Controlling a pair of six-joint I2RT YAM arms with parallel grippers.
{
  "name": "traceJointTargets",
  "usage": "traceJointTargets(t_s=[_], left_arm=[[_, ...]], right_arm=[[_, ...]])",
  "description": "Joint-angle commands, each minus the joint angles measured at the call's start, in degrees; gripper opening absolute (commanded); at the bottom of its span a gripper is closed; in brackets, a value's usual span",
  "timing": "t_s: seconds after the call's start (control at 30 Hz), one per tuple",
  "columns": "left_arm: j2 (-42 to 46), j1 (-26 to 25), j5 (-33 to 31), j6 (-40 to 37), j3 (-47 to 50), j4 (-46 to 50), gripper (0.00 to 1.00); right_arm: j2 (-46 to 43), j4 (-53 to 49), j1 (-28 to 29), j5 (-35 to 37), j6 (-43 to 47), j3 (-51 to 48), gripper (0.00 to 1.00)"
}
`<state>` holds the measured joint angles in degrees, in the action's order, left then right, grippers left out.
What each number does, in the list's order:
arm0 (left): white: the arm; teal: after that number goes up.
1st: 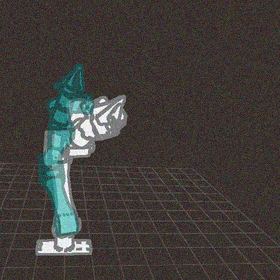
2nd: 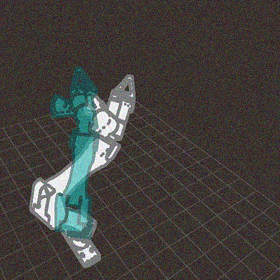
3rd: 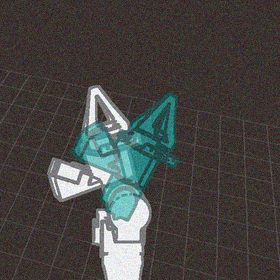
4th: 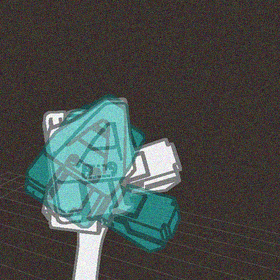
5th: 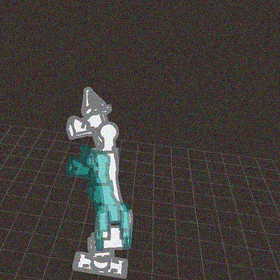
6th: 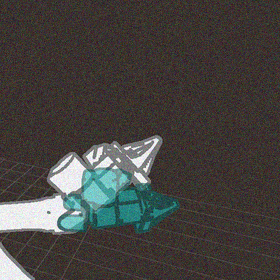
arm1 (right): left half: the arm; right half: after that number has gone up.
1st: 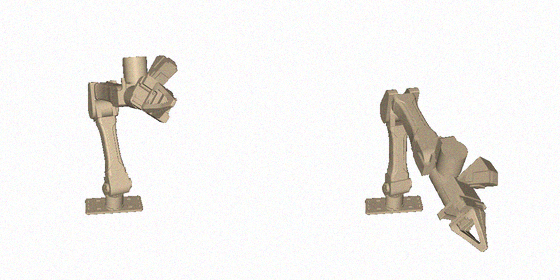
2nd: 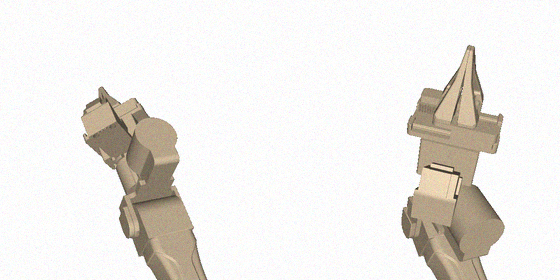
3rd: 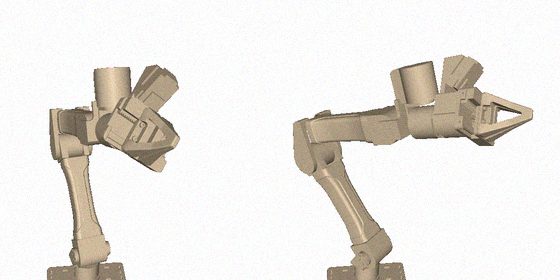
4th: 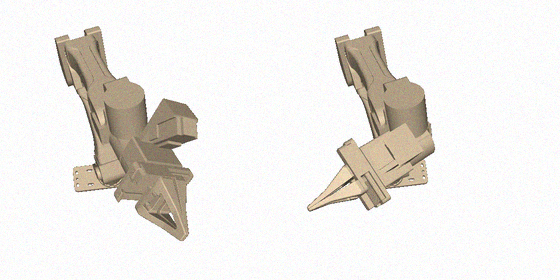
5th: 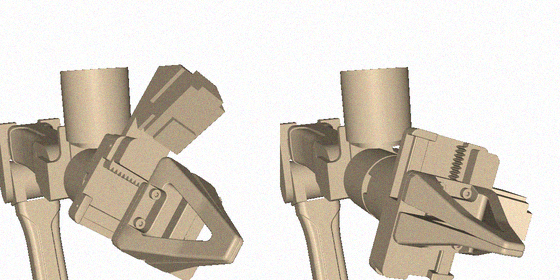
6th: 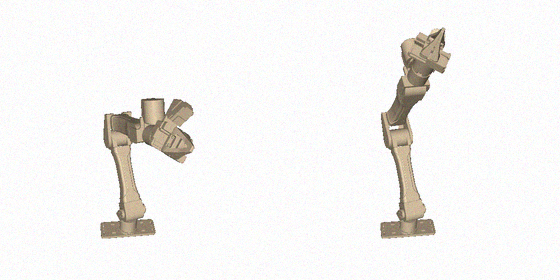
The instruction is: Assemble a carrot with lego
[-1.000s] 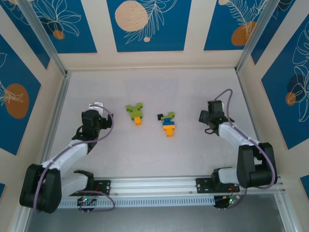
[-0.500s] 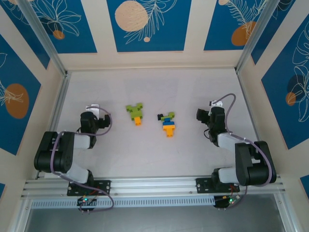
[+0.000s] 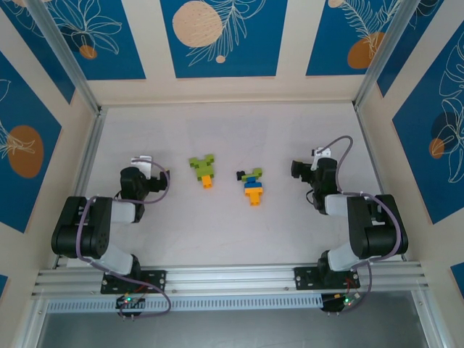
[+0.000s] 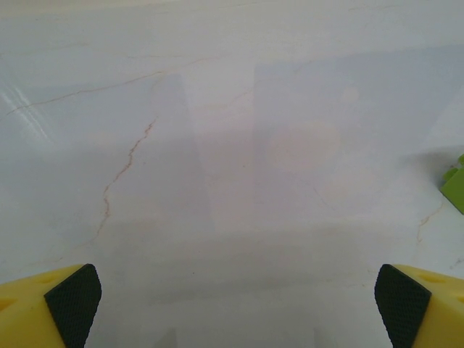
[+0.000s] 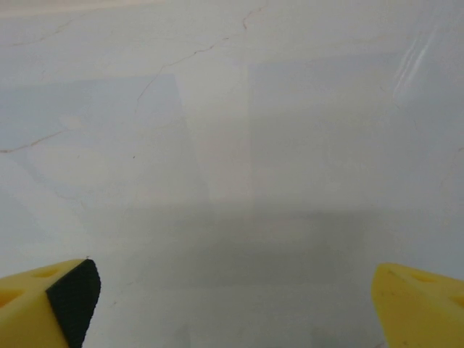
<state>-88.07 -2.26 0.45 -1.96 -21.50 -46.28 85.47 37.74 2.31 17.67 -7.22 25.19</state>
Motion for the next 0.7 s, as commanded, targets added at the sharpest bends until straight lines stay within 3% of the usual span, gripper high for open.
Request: traceJointTargets(t_s=[0.0, 0.07, 0.1, 0.13, 0.27, 0.67], left_arm=[[0.0, -0.2, 1.4, -0.6, -1.4, -1.6, 0.99], [0.0, -0.2, 1.4, -0.6, -1.4, -1.7, 0.99], [0.0, -0.2, 1.3, -0.7, -1.3, -1.6, 0.99], [0.0, -0.2, 1.3, -0.7, -1.4, -1.6, 0.99], [0.0, -0.2, 1.3, -0.7, -1.4, -1.6, 0.99], [0.0, -0.3, 1.3, -0.7, -1.4, -1.6, 0.99]], right_arm=[[0.0, 3.4, -0.5, -3.6, -0.1, 0.9, 1.00], [0.5, 8.9, -0.4, -5.2, 0.8, -2.2, 0.99], [2.3, 16.8, 0.3, -4.9, 1.9, -4.9, 0.99], [2.0, 17.1, 1.4, -3.5, 2.7, -5.2, 0.99], [1.8, 9.1, -1.6, -10.3, 1.2, -1.7, 0.99], [1.7, 9.3, -2.0, -11.1, 1.2, -1.7, 0.99]])
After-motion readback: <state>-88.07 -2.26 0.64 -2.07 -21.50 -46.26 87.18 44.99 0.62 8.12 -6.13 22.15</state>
